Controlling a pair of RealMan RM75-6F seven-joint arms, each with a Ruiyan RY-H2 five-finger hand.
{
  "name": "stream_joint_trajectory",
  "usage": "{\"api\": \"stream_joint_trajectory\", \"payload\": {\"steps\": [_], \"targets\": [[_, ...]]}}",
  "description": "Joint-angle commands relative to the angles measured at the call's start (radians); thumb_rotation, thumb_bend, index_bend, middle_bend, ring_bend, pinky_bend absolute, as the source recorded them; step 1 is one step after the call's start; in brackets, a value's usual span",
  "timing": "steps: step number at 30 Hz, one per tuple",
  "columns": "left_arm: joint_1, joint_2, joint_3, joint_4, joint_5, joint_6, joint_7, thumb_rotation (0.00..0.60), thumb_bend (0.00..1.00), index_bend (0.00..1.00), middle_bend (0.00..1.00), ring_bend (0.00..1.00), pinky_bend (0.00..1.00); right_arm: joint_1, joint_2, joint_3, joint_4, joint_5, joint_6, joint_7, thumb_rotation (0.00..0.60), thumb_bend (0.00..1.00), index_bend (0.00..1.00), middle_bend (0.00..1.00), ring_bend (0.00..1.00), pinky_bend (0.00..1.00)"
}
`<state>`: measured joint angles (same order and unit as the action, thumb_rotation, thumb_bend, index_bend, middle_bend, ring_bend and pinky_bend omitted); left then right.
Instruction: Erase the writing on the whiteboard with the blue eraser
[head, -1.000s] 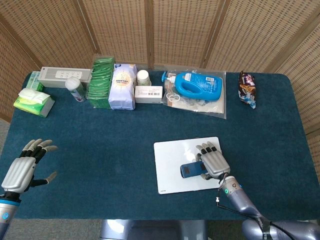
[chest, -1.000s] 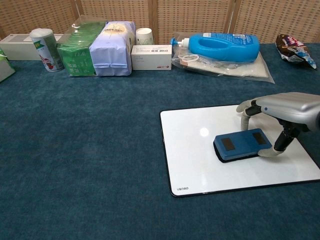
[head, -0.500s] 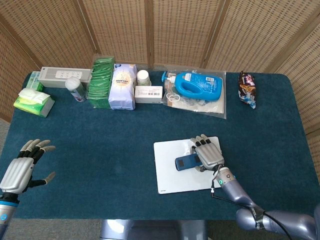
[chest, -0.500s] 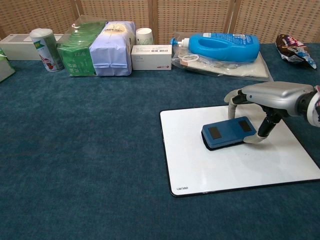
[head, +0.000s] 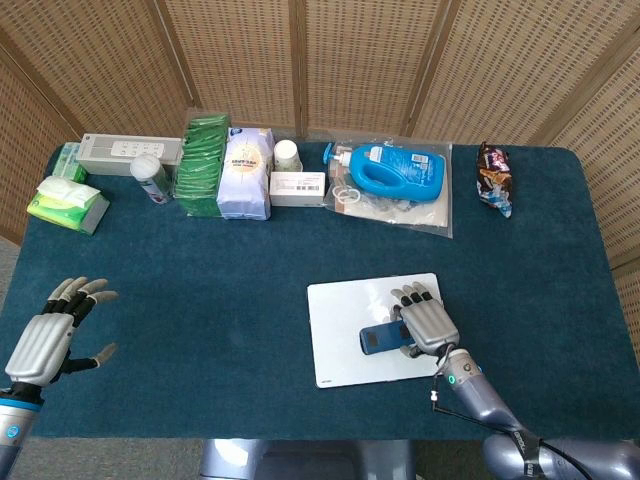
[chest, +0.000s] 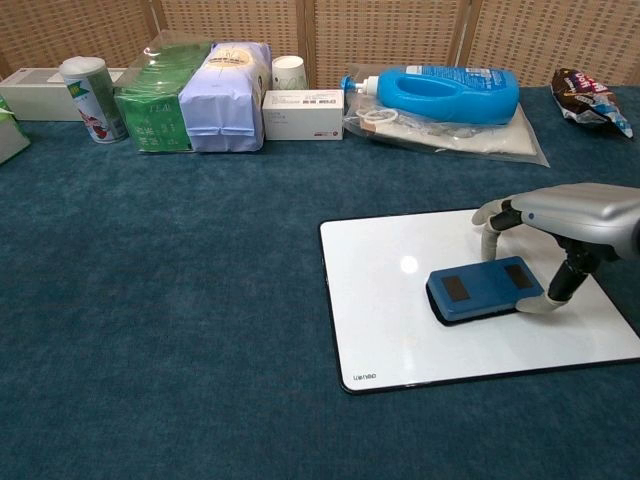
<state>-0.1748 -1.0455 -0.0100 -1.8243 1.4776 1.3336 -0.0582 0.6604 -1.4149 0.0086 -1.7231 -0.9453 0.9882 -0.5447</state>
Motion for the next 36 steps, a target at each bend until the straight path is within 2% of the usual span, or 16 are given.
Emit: {"api": "stream_joint_trajectory", "payload": {"steps": [1, 10, 23, 31, 36], "targets": [[-0.001, -0.001, 0.000, 0.002, 0.001, -0.001, -0.001, 0.600, 0.32, 0.22, 0.15, 0.02, 0.00, -0.020, 0.017, -0.022, -0.036, -0.015, 0.022, -0.008, 0.600, 0.24, 0.61, 0.12, 0.00, 0.00], [-0.002, -0.002, 0.001, 0.003, 0.000, -0.002, 0.000, 0.600, 0.32, 0.22, 0.15, 0.02, 0.00, -0.039, 0.036, -0.039, -0.058, -0.048, 0.027, 0.009, 0.600, 0.24, 0.61, 0.12, 0.00, 0.00], [0.001, -0.001, 0.001, -0.002, -0.007, 0.001, 0.013, 0.600, 0.32, 0.22, 0.15, 0.02, 0.00, 0.001, 0.005, 0.014, 0.046, -0.064, -0.046, 0.070, 0.600, 0.24, 0.62, 0.12, 0.00, 0.00], [0.005, 0.004, 0.000, -0.008, -0.006, 0.009, 0.017, 0.600, 0.32, 0.22, 0.15, 0.02, 0.00, 0.052, -0.030, 0.068, 0.126, -0.051, -0.090, 0.085, 0.600, 0.24, 0.62, 0.12, 0.00, 0.00], [0.008, 0.006, 0.002, -0.013, -0.004, 0.013, 0.018, 0.600, 0.32, 0.22, 0.15, 0.02, 0.00, 0.067, -0.020, 0.090, 0.144, -0.053, -0.095, 0.098, 0.600, 0.24, 0.62, 0.12, 0.00, 0.00]]}}
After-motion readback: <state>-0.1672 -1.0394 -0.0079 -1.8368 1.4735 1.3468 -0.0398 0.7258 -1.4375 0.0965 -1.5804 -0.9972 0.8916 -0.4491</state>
